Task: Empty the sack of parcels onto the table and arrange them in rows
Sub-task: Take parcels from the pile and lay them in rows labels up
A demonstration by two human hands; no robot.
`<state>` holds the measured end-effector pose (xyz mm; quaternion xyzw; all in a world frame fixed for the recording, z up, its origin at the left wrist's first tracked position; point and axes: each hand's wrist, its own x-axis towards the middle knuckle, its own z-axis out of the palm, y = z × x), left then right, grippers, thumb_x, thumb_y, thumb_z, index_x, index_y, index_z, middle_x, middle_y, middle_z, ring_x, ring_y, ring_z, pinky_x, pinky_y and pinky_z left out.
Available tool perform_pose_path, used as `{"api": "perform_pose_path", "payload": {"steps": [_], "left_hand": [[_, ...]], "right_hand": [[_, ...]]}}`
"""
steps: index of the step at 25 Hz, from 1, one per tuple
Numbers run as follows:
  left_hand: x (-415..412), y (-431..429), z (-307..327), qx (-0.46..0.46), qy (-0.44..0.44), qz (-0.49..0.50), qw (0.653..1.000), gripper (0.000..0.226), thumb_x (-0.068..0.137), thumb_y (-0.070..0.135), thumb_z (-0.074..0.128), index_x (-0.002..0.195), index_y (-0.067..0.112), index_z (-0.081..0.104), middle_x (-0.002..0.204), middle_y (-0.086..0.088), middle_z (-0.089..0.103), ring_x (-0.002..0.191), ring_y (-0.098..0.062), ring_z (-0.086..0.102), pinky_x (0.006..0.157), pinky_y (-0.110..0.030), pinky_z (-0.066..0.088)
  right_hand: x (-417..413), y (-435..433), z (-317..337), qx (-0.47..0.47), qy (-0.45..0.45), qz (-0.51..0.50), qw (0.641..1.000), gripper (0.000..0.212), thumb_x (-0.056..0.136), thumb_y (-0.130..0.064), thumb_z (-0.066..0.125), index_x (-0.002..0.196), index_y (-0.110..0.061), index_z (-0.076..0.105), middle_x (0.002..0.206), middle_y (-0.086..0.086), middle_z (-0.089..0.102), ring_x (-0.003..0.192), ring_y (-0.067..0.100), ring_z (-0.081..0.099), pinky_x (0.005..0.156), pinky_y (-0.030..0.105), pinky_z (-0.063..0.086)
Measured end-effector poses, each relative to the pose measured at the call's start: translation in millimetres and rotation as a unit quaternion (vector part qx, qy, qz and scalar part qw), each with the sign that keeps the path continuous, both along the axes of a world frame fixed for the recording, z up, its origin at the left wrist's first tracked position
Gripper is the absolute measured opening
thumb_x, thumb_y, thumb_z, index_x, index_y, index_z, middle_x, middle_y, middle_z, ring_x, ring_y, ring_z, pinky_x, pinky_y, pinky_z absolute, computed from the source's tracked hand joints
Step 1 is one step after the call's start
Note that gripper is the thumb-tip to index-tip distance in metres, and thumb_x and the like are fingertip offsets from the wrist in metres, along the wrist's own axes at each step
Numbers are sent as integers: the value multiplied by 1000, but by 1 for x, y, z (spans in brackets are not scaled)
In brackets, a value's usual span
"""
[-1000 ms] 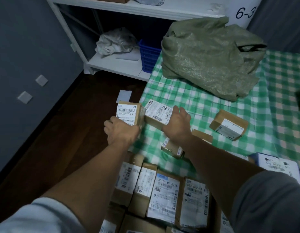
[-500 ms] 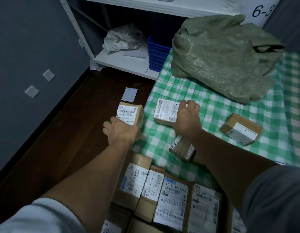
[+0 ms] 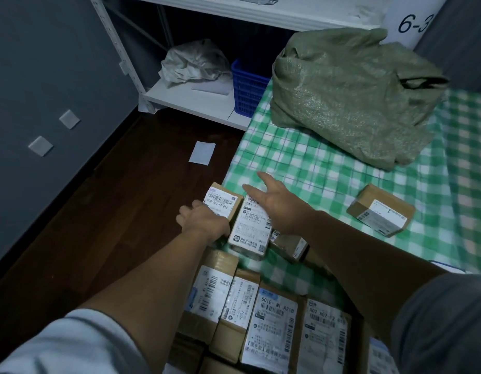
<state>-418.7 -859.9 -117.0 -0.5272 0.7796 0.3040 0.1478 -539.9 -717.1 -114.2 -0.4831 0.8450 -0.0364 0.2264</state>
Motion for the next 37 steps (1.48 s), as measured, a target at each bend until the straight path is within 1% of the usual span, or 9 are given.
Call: {"api": "perform_pose_path", "payload": {"steps": [3, 6, 12, 17, 20, 23, 27, 33, 37], "left_hand": [[-1, -4, -4, 25, 7, 25, 999, 77, 75, 36, 69, 141, 12, 38, 139, -13, 39, 131, -33, 35, 107, -45, 37], [-3, -10, -11, 6, 0, 28, 1000, 62, 84, 37, 60, 139, 14, 43, 141, -13, 44, 131, -34, 40, 108, -48, 36], [2, -19, -13, 11, -12, -10, 1000, 43, 90, 33, 60, 129, 16, 52, 132, -11, 58, 120, -33, 52, 103, -43, 41], [6, -18, -11, 42, 8, 8, 999, 40, 83, 31, 59, 121, 18, 53, 120, -10, 62, 111, -33, 58, 97, -48, 49], [4, -15, -10, 54, 12, 22, 998, 42, 81, 32, 58, 120, 18, 53, 120, -10, 62, 110, -33, 58, 97, -48, 49], [4, -9, -5, 37, 1, 43, 998, 55, 84, 33, 59, 134, 15, 46, 131, -13, 55, 120, -34, 51, 102, -51, 44], [0, 6, 9, -56, 67, 26, 996, 63, 85, 32, 60, 142, 14, 41, 141, -14, 44, 132, -34, 37, 109, -55, 37], [-6, 27, 21, -93, 216, -9, 972, 50, 87, 24, 61, 136, 15, 53, 135, -8, 51, 128, -27, 38, 106, -43, 39], [-15, 47, 34, -27, 305, -8, 952, 29, 90, 15, 60, 119, 17, 59, 106, 2, 61, 100, -19, 58, 82, -34, 47]], "right_hand": [[6, 2, 1, -9, -44, -112, 993, 74, 89, 3, 57, 155, -14, 28, 156, 16, 29, 144, 37, 28, 108, 46, 43], [12, 3, 1, -3, -46, -196, 980, 30, 90, -36, 53, 114, -18, 48, 107, 7, 59, 107, 31, 55, 89, 48, 51], [23, 1, -1, 15, -126, -197, 972, 40, 97, -48, 48, 123, -18, 48, 106, -2, 69, 91, 23, 63, 89, 44, 51], [4, 16, -1, -43, -74, -312, 946, 43, 93, -32, 54, 130, -11, 49, 120, 12, 61, 107, 30, 59, 94, 48, 52], [-3, 35, -2, 142, -67, -278, 947, 101, 72, -54, 78, 148, -14, 27, 155, 21, 26, 143, 41, 28, 111, 54, 37], [7, 45, -22, 210, -32, -205, 956, 150, 51, -80, 79, 157, -11, -1, 165, 25, -9, 152, 47, 0, 117, 62, 22], [12, 49, -33, 219, 17, -167, 961, 152, 59, -75, 80, 158, -8, -14, 164, 28, -16, 151, 51, -3, 117, 66, 18], [8, 54, -17, 155, 60, -170, 971, 137, 56, -64, 81, 156, -16, 0, 158, 19, 12, 137, 41, 26, 106, 55, 32], [-10, 61, 19, 111, -17, -256, 960, 138, 60, -67, 82, 159, -21, -3, 165, 17, -2, 146, 44, 15, 113, 58, 26]]}}
